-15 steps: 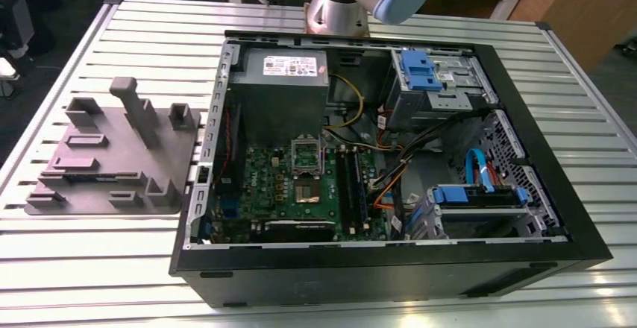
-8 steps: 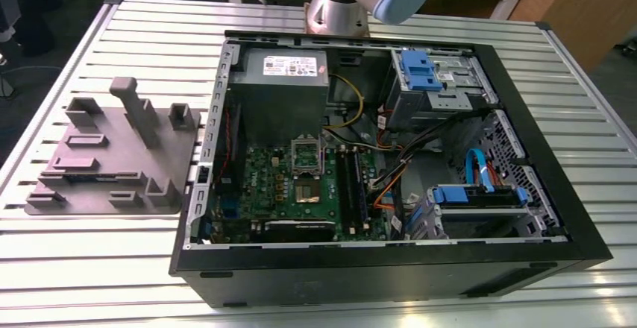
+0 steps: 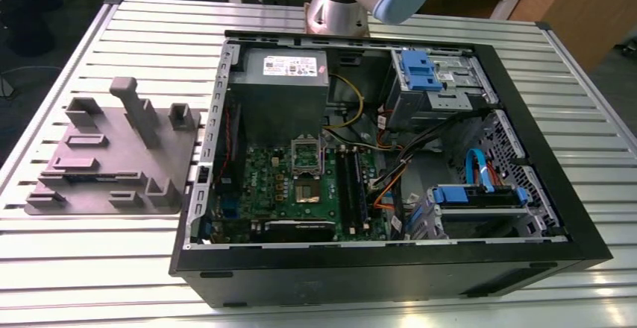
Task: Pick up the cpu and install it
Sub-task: 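Pick up the cpu and move it towards the insertion slot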
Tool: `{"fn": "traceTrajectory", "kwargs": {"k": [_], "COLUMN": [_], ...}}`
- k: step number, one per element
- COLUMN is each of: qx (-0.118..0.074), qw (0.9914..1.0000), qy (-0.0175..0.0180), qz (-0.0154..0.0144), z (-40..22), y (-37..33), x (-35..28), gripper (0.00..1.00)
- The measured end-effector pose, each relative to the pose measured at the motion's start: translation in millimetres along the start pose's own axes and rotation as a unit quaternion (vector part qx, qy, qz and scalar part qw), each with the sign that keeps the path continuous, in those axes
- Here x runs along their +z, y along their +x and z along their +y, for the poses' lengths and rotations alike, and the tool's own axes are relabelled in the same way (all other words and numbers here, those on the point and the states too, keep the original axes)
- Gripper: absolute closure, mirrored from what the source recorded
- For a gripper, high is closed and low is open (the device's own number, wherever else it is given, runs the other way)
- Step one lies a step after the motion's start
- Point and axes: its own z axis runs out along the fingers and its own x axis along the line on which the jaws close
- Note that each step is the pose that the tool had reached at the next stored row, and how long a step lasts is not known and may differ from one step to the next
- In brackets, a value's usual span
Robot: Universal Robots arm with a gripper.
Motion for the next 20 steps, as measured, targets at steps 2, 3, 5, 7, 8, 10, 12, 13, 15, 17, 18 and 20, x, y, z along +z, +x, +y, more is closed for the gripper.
{"fn": "traceTrajectory", "kwargs": {"k": [2, 3, 5, 7, 8, 10, 12, 13, 15, 17, 18, 20], "qx": [0.0, 0.0, 0.0, 0.0, 0.0, 0.0, 0.0, 0.0, 0.0, 0.0, 0.0, 0.0], "qw": [1.0, 1.0, 1.0, 1.0, 1.0, 1.0, 1.0, 1.0, 1.0, 1.0, 1.0, 1.0], "qy": [0.0, 0.0, 0.0, 0.0001, 0.0001, 0.0, 0.0, 0.0, 0.0, 0.0, 0.0001, 0.0], "qz": [-0.0001, -0.0002, -0.0002, -0.0003, -0.0001, -0.0003, -0.0003, -0.0003, -0.0003, -0.0003, -0.0003, -0.0003], "z": [0.0, 0.0, 0.0, 0.1, 0.2, 0.1, 0.1, 0.1, 0.1, 0.2, 0.2, 0.1], "y": [0.0, 0.0, 0.0, -0.2, -0.8, -2.4, -4.2, -5.2, -7.4, -8.6, -9.1, -10.4], "x": [0.1, 0.0, -0.1, -0.1, -0.3, 0.0, 0.0, 0.0, 0.1, 0.1, 0.1, 0.1], "gripper": [0.53, 0.53, 0.53, 0.53, 0.53, 0.53, 0.53, 0.53, 0.53, 0.53, 0.53, 0.53]}}
